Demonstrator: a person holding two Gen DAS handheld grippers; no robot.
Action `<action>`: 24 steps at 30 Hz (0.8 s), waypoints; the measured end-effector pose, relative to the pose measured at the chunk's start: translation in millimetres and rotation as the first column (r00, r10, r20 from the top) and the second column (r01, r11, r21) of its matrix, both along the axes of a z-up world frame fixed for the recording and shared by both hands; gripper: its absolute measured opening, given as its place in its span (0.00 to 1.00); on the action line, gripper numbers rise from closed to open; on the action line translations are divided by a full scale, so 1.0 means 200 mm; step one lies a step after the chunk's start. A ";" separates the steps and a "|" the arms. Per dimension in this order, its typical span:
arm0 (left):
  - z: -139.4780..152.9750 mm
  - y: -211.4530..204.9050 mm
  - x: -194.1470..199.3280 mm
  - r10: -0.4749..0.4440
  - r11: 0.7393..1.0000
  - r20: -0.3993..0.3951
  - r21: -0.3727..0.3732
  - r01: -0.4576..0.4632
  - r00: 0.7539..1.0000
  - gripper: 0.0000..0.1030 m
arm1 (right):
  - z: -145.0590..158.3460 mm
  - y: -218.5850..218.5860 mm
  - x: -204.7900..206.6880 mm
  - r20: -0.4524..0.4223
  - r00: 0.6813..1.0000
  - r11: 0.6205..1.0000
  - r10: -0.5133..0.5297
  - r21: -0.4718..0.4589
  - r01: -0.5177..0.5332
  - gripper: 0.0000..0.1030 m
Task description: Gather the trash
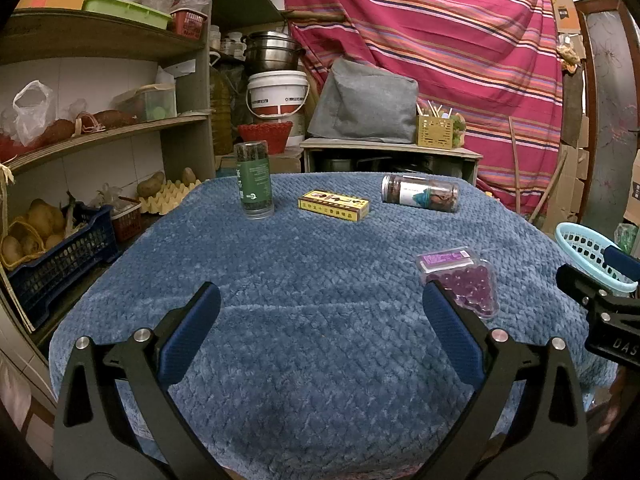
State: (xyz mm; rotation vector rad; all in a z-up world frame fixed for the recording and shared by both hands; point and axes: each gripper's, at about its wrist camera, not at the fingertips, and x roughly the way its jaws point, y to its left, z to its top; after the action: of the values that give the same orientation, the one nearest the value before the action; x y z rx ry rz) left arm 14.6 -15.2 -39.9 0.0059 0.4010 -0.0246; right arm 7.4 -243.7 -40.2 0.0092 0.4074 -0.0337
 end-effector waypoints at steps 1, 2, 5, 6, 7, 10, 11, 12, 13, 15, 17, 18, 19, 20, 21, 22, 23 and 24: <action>0.00 0.00 0.00 0.000 1.000 0.000 0.000 0.000 1.000 0.95 | 0.00 0.00 0.00 -0.001 1.000 1.000 0.000 0.000 0.000 0.96; 0.00 0.00 0.00 0.000 1.000 0.000 0.000 0.000 1.000 0.95 | 0.00 0.00 0.00 -0.001 1.000 1.000 0.000 0.000 0.000 0.96; 0.00 0.00 0.00 0.000 1.000 0.000 -0.001 0.000 1.000 0.95 | 0.00 0.00 0.00 0.001 1.000 1.000 -0.001 -0.002 0.001 0.96; 0.00 0.00 0.00 0.000 1.000 0.000 -0.001 0.000 1.000 0.95 | 0.00 0.00 0.00 0.000 1.000 1.000 0.000 -0.002 0.000 0.96; 0.00 0.00 0.00 0.001 1.000 0.001 -0.001 -0.001 1.000 0.95 | 0.00 0.00 0.00 0.000 1.000 1.000 0.000 -0.002 0.000 0.96; 0.00 0.00 0.00 0.001 1.000 0.000 0.000 -0.001 1.000 0.95 | 0.00 0.00 0.00 0.002 1.000 1.000 -0.001 -0.003 0.001 0.96; 0.00 0.00 0.00 0.000 1.000 -0.001 0.000 0.000 1.000 0.95 | 0.00 -0.01 0.00 0.003 1.000 1.000 -0.001 -0.002 0.001 0.96; 0.00 0.00 0.00 -0.001 1.000 -0.001 -0.002 0.001 1.000 0.95 | 0.00 -0.01 0.00 0.003 1.000 1.000 -0.001 -0.002 0.001 0.96; 0.00 0.00 0.00 -0.003 1.000 0.000 -0.002 0.003 1.000 0.95 | 0.00 -0.01 0.00 0.002 1.000 1.000 -0.001 -0.002 0.001 0.96; 0.00 0.00 0.00 0.001 1.000 0.003 0.002 -0.001 1.000 0.95 | 0.00 -0.01 0.00 0.002 1.000 1.000 -0.001 -0.003 0.001 0.96; 0.00 0.00 0.00 0.001 1.000 0.003 0.003 -0.001 1.000 0.95 | 0.01 -0.01 0.00 0.003 1.000 1.000 -0.001 -0.002 0.001 0.96; 0.00 0.00 0.00 0.001 1.000 0.003 0.003 -0.001 1.000 0.95 | 0.01 -0.01 0.00 0.004 1.000 1.000 -0.002 -0.002 0.002 0.96; 0.00 0.00 0.00 0.001 1.000 0.003 0.002 -0.001 1.000 0.95 | 0.00 -0.01 0.00 0.003 1.000 1.000 -0.002 -0.002 0.002 0.96; 0.00 0.00 0.00 0.001 1.000 0.002 0.001 -0.001 1.000 0.95 | 0.00 -0.02 0.00 0.003 1.000 1.000 -0.002 -0.001 0.002 0.96; 0.00 0.00 0.00 0.001 1.000 0.002 0.001 -0.001 1.000 0.95 | 0.00 -0.02 0.00 0.003 1.000 1.000 -0.002 -0.001 0.002 0.96; 0.00 0.00 0.00 0.001 1.000 0.001 0.000 -0.001 1.000 0.95 | 0.01 -0.02 0.00 0.002 1.000 1.000 -0.002 -0.002 0.002 0.96; 0.00 0.00 0.00 0.000 1.000 0.000 -0.001 0.000 1.000 0.95 | 0.01 -0.02 0.00 0.003 1.000 1.000 -0.002 -0.002 0.002 0.96; 0.00 0.00 0.00 -0.001 1.000 0.000 -0.002 0.001 1.000 0.95 | 0.01 -0.02 0.00 0.003 1.000 1.000 -0.001 -0.003 0.001 0.96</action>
State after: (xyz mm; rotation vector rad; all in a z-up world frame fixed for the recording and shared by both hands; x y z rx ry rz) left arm 14.8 -15.1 -40.1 0.0038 0.4005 -0.0261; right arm 7.0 -247.7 -38.8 0.0069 0.4040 -0.0356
